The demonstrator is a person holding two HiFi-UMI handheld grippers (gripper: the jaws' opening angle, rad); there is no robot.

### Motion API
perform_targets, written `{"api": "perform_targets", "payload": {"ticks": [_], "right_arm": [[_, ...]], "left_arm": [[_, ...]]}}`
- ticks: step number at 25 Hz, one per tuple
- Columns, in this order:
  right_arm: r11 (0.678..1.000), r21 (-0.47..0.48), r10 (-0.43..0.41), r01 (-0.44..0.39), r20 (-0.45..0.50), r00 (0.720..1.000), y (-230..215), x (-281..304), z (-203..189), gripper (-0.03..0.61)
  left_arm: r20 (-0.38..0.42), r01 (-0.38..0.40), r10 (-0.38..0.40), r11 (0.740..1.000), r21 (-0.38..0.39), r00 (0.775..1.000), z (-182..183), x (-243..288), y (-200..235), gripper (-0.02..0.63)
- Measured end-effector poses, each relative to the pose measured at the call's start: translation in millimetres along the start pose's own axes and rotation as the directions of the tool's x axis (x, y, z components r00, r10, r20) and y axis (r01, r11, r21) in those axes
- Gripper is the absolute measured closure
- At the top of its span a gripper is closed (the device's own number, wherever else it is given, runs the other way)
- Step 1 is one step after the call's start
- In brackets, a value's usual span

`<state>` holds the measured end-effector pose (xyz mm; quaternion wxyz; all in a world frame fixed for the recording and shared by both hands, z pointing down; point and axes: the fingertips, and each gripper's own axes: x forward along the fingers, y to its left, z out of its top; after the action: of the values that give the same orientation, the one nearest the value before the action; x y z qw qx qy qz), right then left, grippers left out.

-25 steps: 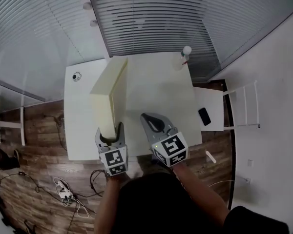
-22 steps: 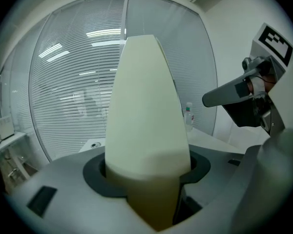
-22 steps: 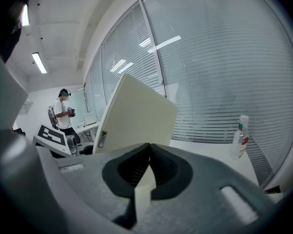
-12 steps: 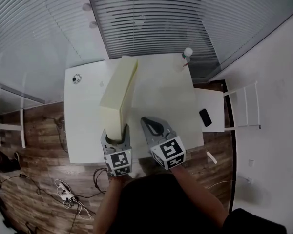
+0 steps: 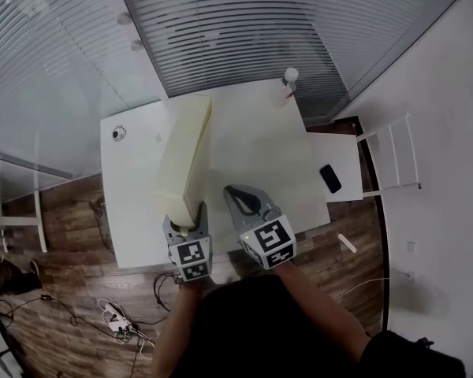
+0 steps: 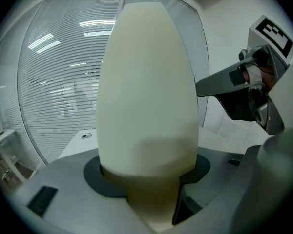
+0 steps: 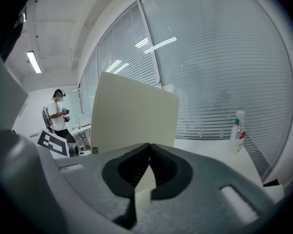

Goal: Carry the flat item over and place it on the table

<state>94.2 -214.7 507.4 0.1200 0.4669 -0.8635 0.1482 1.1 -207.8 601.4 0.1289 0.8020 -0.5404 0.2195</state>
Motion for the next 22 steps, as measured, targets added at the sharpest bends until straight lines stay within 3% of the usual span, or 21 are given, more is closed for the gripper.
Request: {"api": "perform_targets", "payload": {"ticks": [10, 18, 22], "right_arm": [[0.995, -0.089, 0.046, -0.041, 0.063, 0.997, 13, -11, 30, 0.58], [0.963, -0.254, 0.151, -0.089, 0.236, 0.96, 35, -25, 130, 0.58], [0.931, -0.34, 0.225, -0.136, 0.237, 0.945, 51, -21, 159, 0.58]], "left_arm": [[-0.02, -0.001, 0.001, 1.0, -0.026, 1.0, -20, 3, -11, 0.341], [-0.018, 0.031, -0.032, 0.999, -0.024, 0.999, -20, 14, -23, 0.337], [-0.017, 0.029, -0.029, 0.999, -0.027, 0.999, -23, 14, -23, 0.337]]}}
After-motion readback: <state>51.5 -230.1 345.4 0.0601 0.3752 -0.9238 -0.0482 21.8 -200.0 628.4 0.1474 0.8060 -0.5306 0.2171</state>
